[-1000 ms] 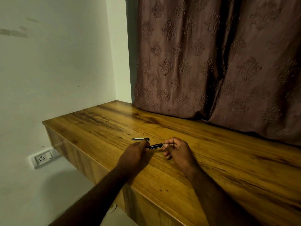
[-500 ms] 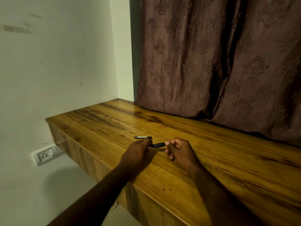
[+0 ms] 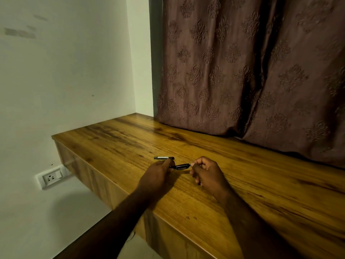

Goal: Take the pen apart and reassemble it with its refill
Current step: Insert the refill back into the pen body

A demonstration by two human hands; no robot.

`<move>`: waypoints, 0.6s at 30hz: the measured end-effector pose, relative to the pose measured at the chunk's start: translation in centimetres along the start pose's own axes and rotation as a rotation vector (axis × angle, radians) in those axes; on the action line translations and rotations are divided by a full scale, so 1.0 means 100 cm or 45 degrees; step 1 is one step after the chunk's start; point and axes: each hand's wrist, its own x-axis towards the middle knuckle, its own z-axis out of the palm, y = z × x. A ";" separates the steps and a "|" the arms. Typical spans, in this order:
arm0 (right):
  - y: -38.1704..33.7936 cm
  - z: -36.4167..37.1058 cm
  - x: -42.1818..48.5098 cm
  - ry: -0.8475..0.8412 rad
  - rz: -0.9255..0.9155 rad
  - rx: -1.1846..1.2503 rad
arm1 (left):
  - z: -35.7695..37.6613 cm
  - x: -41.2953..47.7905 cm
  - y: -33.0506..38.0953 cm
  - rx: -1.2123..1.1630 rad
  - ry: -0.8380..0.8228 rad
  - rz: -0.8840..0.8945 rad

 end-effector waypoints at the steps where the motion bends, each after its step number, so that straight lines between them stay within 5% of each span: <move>1: 0.000 0.000 0.000 -0.004 -0.004 -0.009 | 0.000 0.000 0.000 -0.008 0.002 0.005; 11: 0.003 0.003 0.004 0.011 0.011 -0.023 | 0.001 0.000 0.000 0.010 -0.021 -0.013; 18: 0.015 0.004 0.022 0.481 0.013 -0.403 | 0.001 0.001 0.000 0.036 -0.020 -0.136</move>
